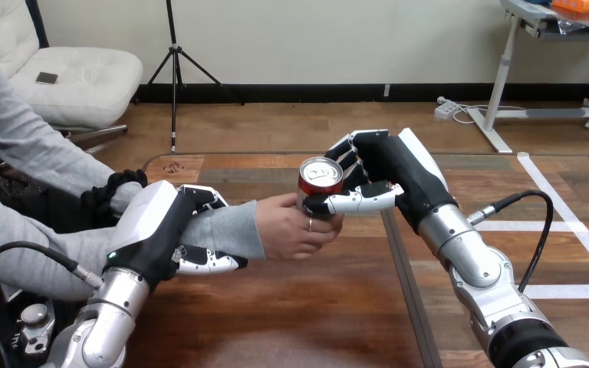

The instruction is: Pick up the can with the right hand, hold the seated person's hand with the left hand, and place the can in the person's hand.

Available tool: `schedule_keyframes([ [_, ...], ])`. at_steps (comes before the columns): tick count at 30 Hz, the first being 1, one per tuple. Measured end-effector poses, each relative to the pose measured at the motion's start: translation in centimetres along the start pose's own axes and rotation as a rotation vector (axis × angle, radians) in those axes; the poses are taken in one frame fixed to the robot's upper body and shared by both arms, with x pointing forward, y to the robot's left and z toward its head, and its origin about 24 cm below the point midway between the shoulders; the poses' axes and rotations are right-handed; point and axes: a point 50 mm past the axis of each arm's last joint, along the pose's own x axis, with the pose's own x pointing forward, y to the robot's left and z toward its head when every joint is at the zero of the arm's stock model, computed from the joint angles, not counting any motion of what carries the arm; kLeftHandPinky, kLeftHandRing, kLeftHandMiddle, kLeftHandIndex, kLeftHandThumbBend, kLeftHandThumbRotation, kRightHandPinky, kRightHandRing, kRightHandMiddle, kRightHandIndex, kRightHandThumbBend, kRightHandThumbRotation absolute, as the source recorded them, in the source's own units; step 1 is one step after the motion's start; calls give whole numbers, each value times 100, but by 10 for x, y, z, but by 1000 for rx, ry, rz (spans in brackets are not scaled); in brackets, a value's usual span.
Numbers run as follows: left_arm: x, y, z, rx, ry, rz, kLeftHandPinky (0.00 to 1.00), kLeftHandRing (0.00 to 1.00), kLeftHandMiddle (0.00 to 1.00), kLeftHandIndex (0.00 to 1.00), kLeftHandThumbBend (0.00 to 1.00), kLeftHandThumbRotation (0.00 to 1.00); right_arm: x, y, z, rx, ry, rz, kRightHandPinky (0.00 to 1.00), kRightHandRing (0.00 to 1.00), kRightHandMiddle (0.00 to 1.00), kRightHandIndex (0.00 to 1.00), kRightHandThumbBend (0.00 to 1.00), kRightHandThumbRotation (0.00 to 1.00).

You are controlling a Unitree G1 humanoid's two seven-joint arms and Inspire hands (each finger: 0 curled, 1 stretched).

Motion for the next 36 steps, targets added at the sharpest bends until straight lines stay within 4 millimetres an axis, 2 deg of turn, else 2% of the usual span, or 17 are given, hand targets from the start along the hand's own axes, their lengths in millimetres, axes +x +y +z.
schedule_keyframes([
  [24,0,4,0,-12,-9,17,27,32,40,45,63,0,0,1,3,-4,-25,12,30,35,42,45,75,0],
  [36,0,5,-1,-12,-6,22,26,32,39,44,63,0,0,2,1,0,-4,25,37,43,46,48,76,0],
])
